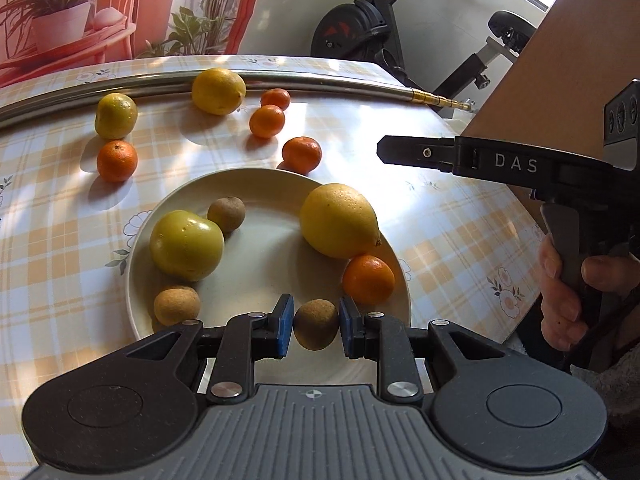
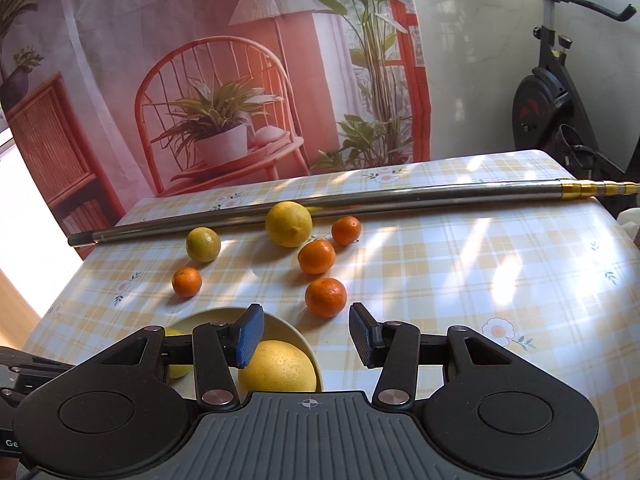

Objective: Organize fruits
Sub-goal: 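Lower the kiwi onto the white plate and open the left gripper, then grasp a yellow grapefruit with the left gripper while the right grasps a mandarin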

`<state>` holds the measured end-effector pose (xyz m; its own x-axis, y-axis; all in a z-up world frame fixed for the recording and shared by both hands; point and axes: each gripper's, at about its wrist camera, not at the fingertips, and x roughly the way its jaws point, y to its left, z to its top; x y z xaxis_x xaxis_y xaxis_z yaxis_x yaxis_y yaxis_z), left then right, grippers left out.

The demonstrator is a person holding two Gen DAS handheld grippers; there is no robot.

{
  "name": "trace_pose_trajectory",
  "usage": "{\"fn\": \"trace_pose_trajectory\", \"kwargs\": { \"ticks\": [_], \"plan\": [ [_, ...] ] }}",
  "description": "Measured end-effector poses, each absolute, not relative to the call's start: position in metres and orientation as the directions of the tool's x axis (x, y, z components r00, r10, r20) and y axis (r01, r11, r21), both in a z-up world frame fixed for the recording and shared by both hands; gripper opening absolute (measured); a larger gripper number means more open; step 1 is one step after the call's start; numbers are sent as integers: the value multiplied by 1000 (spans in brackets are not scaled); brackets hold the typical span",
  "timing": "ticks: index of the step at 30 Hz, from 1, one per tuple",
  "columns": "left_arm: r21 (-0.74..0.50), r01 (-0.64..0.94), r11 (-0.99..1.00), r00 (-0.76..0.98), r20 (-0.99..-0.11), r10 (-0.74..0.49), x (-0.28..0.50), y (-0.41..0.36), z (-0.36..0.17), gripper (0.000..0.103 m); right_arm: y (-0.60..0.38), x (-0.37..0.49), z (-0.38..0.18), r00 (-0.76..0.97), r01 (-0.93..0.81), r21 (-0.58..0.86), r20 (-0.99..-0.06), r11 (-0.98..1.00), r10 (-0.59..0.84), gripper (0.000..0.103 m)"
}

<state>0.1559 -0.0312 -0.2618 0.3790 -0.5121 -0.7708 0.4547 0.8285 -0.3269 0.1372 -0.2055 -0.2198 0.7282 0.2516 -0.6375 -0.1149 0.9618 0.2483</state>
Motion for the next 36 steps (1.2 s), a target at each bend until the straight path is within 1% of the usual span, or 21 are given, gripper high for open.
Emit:
{"fn": "trace_pose_trajectory", "kwargs": {
  "ticks": [3,7,17,20,22,23,24,27,30,36],
  "plan": [
    [-339,473,813,323,-792,-518,160,-45,-275,26,-206,137,-222,728,-109,244,-640,964,244,44],
    [-372,495,785,280,-787,-550,163,-53,-283,26,-206,140,-226,720,-98,246,-651,964,239,44],
    [-393,509,765,262,-777,-573,168,-76,-288,26,-206,144,-229,715,-98,241,-658,966,237,44],
    [-381,520,765,265,-779,-568,168,-78,-286,26,-206,144,-229,714,-98,239,-659,966,235,44],
    [-380,515,768,273,-777,-567,169,-75,-284,37,-207,143,-229,715,-95,239,-659,966,233,44],
    [-382,510,770,279,-774,-569,169,-73,-282,48,-208,143,-228,717,-94,239,-657,966,232,44],
    [-388,504,771,289,-766,-574,168,-68,-279,52,-209,142,-228,718,-93,241,-656,966,232,44],
    [-400,496,771,319,-742,-590,168,-55,-270,52,-210,141,-227,721,-91,242,-653,966,231,44],
    [-386,480,788,373,-723,-581,168,-41,-258,51,-211,141,-226,722,-91,245,-651,965,233,44],
    [-349,404,845,487,-700,-522,176,-5,-238,50,-214,144,-228,720,-83,253,-653,964,233,44]
  ]
}}
